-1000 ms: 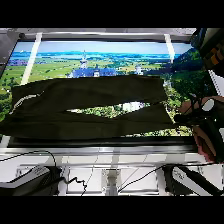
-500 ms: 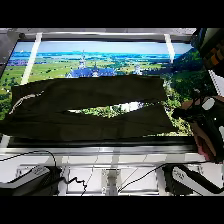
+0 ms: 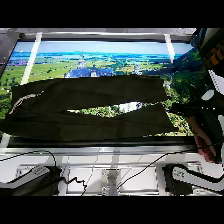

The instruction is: Fold the clothes and pants, and hang the long-sleeved shirts on hangers.

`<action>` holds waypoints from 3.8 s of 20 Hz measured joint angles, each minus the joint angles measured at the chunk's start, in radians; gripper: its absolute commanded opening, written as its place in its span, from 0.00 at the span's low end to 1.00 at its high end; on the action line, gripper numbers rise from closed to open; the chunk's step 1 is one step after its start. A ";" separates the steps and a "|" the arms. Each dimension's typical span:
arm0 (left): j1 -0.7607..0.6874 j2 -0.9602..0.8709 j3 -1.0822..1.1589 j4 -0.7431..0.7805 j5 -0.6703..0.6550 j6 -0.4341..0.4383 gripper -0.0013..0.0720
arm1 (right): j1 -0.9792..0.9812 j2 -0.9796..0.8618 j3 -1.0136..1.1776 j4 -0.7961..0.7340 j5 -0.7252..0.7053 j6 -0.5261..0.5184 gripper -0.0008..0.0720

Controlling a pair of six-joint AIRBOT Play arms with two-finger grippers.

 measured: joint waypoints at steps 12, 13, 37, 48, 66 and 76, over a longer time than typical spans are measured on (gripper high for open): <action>0.000 -0.032 0.000 0.267 -0.001 0.003 0.07 | 0.000 -0.008 -0.013 0.021 0.284 -0.097 0.65; 0.000 -0.035 0.000 0.281 0.002 0.003 0.07 | 0.000 -0.008 -0.013 0.028 0.294 -0.099 0.65; -0.005 -0.039 0.000 0.265 0.011 0.000 0.07 | 0.026 -0.320 0.157 0.302 -0.128 -0.255 0.67; -0.005 -0.039 0.000 0.255 0.010 0.000 0.07 | 0.098 -0.340 0.229 0.288 0.072 -0.291 0.03; 0.075 0.071 0.051 0.092 0.035 -0.001 0.07 | 0.100 -0.320 0.594 0.156 -0.042 -0.013 0.03; 0.092 0.074 0.050 0.086 0.019 0.001 0.07 | 0.099 -0.294 0.598 0.084 0.176 0.011 0.03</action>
